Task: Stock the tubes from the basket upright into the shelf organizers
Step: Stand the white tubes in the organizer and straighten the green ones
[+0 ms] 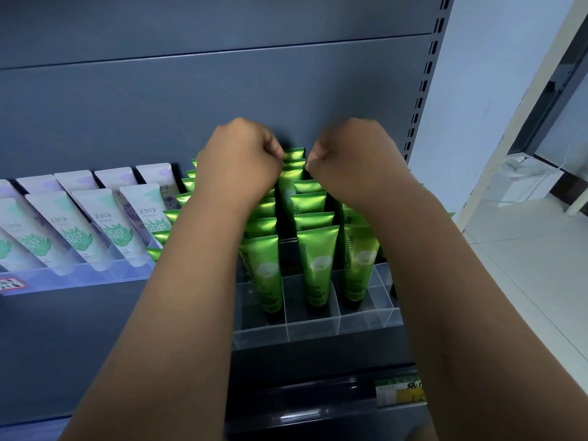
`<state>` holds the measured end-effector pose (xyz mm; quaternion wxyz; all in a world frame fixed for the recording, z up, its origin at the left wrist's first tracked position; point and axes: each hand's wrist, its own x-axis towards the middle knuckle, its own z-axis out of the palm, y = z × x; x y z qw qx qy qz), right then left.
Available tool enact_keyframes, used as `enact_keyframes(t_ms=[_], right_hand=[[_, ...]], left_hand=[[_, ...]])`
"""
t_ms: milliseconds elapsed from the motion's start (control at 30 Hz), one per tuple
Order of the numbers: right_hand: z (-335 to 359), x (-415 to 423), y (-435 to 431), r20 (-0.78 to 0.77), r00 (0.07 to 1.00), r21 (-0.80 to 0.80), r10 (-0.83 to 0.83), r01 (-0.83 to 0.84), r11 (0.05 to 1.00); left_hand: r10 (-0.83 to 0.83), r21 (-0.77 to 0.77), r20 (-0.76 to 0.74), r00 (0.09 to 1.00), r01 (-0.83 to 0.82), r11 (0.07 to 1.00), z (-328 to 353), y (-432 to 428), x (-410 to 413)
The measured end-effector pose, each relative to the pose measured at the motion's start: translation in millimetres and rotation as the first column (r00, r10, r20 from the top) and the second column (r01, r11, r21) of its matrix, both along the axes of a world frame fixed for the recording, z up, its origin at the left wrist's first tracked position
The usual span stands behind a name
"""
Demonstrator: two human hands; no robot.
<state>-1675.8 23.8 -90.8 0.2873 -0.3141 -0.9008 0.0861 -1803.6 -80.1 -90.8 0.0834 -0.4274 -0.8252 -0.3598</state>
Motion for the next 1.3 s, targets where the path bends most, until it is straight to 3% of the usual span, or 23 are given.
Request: enact_keyframes(t_ms=[367, 700, 1033, 1300], right_hand=[[5, -8, -1, -0.053, 0.998, -0.025, -0.032, 0.031, 0.999], [5, -15, 1, 0.031, 0.999, -0.045, -0.038, 0.040, 0.998], [6, -20, -1, 0.097, 0.995, -0.031, -0.032, 0.035, 0.999], [7, -16, 1, 0.100, 0.990, 0.073, -0.095, 0.088, 0.993]], left_hand=[[0.013, -0.146, 0.001, 1.000, -0.013, 0.989, 10, 12, 9], [0.059, -0.259, -0.084, 0.995, -0.079, 0.963, 10, 17, 5], [0.037, -0.235, -0.034, 0.999, -0.044, 0.971, 9, 26, 3], [-0.049, -0.214, -0.032, 0.998, 0.041, 0.976, 10, 32, 3]])
